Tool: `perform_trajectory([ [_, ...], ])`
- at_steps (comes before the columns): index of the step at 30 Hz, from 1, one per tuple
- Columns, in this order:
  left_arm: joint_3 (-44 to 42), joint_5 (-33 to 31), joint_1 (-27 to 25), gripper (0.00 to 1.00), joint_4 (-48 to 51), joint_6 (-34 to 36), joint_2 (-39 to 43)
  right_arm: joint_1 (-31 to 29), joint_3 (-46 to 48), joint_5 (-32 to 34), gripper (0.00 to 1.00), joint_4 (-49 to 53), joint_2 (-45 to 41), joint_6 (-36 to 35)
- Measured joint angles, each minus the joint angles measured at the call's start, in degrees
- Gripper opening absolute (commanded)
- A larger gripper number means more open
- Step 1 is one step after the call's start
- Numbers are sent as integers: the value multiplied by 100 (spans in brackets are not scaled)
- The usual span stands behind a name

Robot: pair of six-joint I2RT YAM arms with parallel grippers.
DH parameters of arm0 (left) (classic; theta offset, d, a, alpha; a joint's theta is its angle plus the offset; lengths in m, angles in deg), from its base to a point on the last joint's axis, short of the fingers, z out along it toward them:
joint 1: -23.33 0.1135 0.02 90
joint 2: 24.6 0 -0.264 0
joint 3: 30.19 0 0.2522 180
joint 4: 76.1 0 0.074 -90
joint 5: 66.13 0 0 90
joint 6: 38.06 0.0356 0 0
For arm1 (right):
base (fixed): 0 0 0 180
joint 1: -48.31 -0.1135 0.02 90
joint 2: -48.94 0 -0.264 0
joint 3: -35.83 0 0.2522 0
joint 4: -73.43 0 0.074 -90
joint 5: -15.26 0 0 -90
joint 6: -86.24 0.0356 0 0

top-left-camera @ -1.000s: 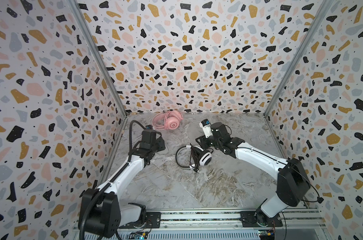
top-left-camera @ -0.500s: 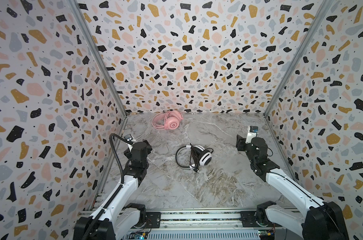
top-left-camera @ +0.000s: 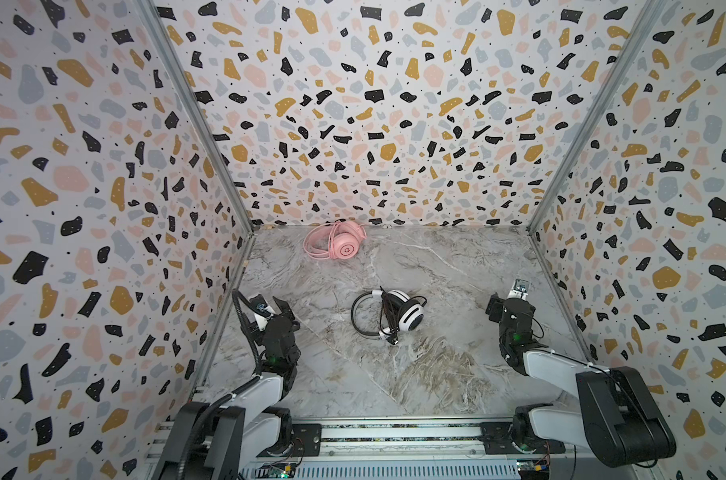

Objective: Wrap the headphones

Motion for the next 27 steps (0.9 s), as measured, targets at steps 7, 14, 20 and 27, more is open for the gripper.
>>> perform_trajectory([
  [7,-188,632,417,89,-1226,120,-1029,50,719,87,80,-1910,544,-374],
  [14,-151,1445,498,91,-1707,352,-1659,50,817,-245,83,-2841,649,-616],
  [20,319,1906,498,100,-1434,538,-1786,61,863,-868,89,-3324,1025,-872],
  [27,354,2037,498,100,-1331,560,-1786,116,765,-1224,99,-3362,1394,-1001],
])
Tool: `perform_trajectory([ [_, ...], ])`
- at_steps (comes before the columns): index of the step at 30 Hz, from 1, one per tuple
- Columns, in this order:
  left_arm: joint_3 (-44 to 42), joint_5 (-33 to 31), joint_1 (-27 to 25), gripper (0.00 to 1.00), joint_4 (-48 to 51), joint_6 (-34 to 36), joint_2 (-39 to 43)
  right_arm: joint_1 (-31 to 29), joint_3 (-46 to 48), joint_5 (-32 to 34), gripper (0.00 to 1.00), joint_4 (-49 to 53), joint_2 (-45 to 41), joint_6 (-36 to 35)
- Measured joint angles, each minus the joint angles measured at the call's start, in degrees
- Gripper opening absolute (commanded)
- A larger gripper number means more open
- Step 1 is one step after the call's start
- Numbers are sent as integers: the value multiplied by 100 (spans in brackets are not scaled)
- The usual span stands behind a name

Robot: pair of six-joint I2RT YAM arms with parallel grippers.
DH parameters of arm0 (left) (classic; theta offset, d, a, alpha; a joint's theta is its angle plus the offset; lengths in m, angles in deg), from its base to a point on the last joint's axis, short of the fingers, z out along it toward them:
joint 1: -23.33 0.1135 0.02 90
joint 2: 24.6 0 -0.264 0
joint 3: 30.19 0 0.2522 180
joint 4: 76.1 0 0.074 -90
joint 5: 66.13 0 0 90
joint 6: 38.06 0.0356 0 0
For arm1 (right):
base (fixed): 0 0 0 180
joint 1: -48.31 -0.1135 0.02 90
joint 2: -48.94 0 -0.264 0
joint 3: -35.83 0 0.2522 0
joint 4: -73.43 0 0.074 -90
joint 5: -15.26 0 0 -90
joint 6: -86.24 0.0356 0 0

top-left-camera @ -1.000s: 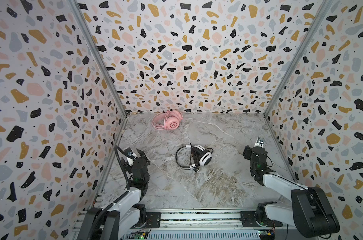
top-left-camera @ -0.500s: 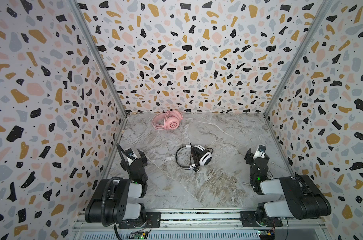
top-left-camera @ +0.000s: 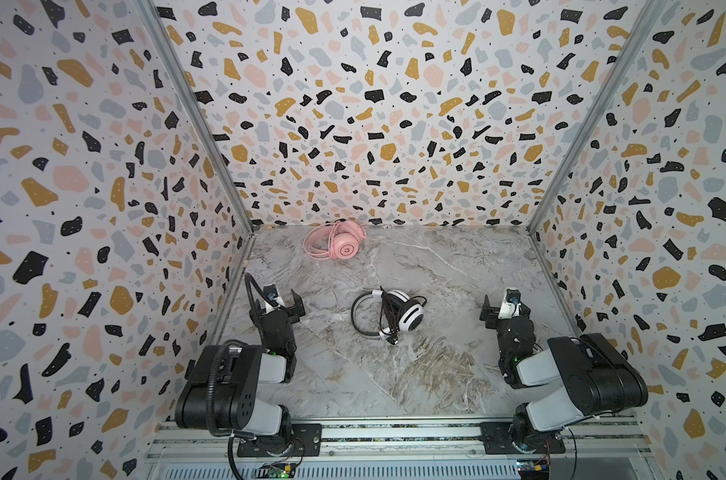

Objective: Wrap the headphones

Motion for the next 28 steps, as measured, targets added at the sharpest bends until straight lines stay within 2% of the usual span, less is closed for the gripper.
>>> perform_trajectory([
  [22,0,44,0,100,20,22,0,-13,-9,-61,99,-81,0,-79],
  [28,0,44,0,100,20,28,0,138,-116,-343,99,22,0,-66],
])
